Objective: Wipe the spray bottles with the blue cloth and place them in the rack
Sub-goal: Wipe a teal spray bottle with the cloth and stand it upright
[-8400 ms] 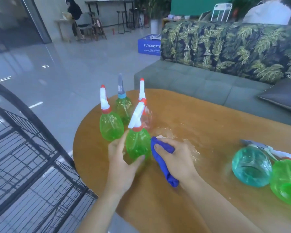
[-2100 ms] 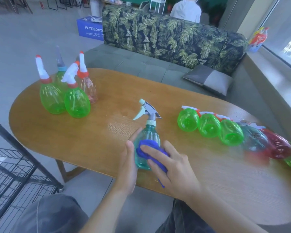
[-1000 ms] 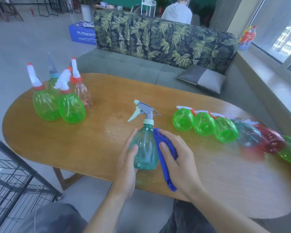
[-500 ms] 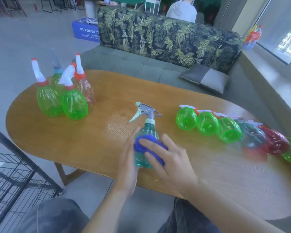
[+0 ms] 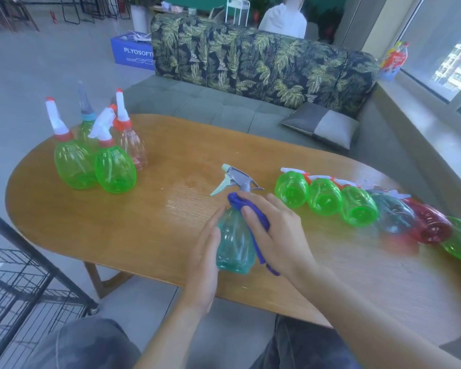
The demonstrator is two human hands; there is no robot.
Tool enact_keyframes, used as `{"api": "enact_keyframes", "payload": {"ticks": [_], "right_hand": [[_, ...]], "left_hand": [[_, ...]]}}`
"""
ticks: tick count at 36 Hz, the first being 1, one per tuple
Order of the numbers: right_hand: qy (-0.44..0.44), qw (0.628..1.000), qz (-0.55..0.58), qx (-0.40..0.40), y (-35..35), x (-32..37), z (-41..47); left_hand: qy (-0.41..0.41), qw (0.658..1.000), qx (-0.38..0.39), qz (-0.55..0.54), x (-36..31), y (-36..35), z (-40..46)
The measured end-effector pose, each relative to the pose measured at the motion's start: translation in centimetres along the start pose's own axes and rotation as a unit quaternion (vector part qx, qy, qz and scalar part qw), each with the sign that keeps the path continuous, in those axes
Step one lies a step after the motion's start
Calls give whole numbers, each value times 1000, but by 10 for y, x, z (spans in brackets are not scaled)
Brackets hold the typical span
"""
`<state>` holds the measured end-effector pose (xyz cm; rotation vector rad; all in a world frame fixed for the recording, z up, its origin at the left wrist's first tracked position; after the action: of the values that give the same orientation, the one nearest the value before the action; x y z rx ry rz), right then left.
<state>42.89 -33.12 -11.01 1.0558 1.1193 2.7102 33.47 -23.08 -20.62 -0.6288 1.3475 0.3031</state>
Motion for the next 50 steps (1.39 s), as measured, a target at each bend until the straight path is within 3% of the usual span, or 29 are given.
{"api": "enact_keyframes", "payload": {"ticks": [7, 12, 15, 17, 21, 26, 28, 34, 38, 40, 44, 47, 50], "right_hand": [[120, 992, -45, 20, -19, 35, -41], [267, 954, -107, 82, -27, 49, -76], [309, 939, -113, 96, -17, 51, -82], [268, 957, -86, 68, -2, 45, -67], [92, 996, -7, -14, 17, 17, -19], [-72, 995, 69, -10, -5, -11, -3], [-67, 996, 63, -15, -11, -4, -12], [78, 996, 13, 34, -16, 21, -40], [196, 974, -57, 101, -23, 30, -65], [214, 966, -78, 124, -25, 31, -73], [151, 986, -5, 74, -1, 26, -66], [31, 995, 95, -27, 31, 13, -56], [-129, 965, 205, -98, 47, -8, -47]], "left_hand": [[21, 999, -38, -25, 4, 10, 4], [9, 999, -31, -26, 1, 11, 3], [7, 999, -32, -32, 1, 10, 3], [2, 999, -29, -27, 0, 8, 2], [11, 1000, -15, -26, 7, 6, 3], [5, 1000, -7, 1, 6, 3, 3], [5, 1000, -7, -8, 3, 3, 3], [18, 999, -28, -33, 3, 11, 3], [3, 1000, -25, -15, 1, 10, 6], [-2, 1000, -24, 9, -1, 8, 8], [-1, 1000, -19, 21, -10, -2, 12], [-2, 1000, -3, 3, -22, -12, 9], [-12, 1000, 3, 10, -35, -18, 6]]}}
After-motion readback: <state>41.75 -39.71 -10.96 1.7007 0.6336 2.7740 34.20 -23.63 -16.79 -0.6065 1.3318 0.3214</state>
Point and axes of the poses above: each hand's wrist, its own z-axis towards the middle knuckle, its own y-axis out of the back of the hand, x = y × z, the point moved 9 cm from there along z, towards the middle knuckle, and after that the axes turned 7 degrees about z, right-handed, at the moved point
